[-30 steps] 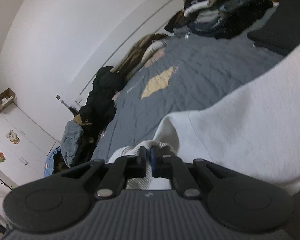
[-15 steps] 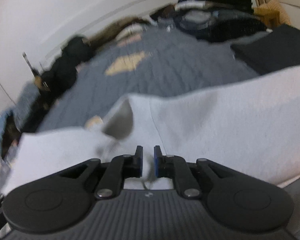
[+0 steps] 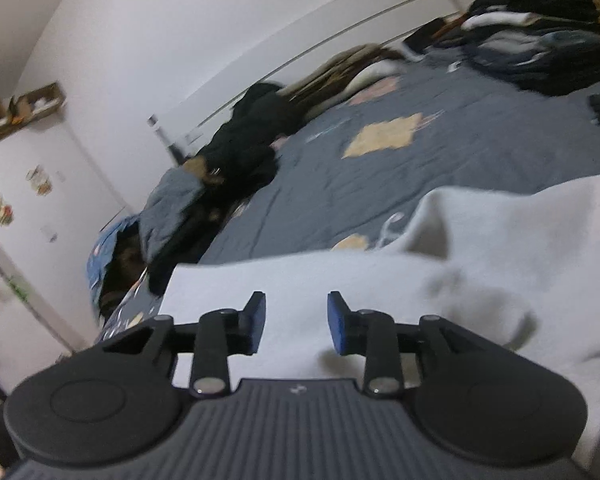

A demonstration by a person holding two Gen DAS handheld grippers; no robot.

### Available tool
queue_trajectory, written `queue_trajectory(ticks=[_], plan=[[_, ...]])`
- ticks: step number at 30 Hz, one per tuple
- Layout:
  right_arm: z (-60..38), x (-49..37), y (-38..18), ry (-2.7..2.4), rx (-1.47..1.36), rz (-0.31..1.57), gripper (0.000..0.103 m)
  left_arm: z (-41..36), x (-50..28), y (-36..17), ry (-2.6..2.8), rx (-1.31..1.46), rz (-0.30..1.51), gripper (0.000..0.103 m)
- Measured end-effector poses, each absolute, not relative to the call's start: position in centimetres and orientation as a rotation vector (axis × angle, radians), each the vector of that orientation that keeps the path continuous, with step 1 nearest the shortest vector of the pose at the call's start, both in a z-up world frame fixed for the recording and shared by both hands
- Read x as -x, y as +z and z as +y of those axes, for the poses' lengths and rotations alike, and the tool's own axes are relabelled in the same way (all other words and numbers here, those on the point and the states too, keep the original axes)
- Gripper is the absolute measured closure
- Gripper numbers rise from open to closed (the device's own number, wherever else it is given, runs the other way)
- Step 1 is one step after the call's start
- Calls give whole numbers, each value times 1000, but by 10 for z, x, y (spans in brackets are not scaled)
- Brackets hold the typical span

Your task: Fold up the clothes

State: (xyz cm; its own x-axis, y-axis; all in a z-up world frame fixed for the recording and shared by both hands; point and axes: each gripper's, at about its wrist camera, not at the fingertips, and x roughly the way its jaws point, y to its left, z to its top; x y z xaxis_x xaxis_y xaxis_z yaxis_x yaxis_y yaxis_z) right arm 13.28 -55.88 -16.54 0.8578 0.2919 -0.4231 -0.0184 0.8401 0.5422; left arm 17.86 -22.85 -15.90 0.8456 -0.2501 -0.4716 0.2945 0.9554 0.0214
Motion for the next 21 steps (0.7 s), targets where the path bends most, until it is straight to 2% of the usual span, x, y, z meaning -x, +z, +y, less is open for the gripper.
queue_trajectory(ticks=[4,7,12,16,21], plan=[[-541,-142,-179,148,-470,609,65,-228,-197,-175,-299,-86,598,71],[-534,-149,-193,136,-403,693,65,-229,-196,-185,-304,-124,612,71],[-531,-144,-181,140,-383,655,64,-222,-191,-175,-306,-102,551,67],[-538,-142,-172,107,-401,600,57,-212,-194,-167,-330,3,545,57],[-542,-145,-166,56,-384,568,52,-206,-196,-169,-317,23,537,51]])
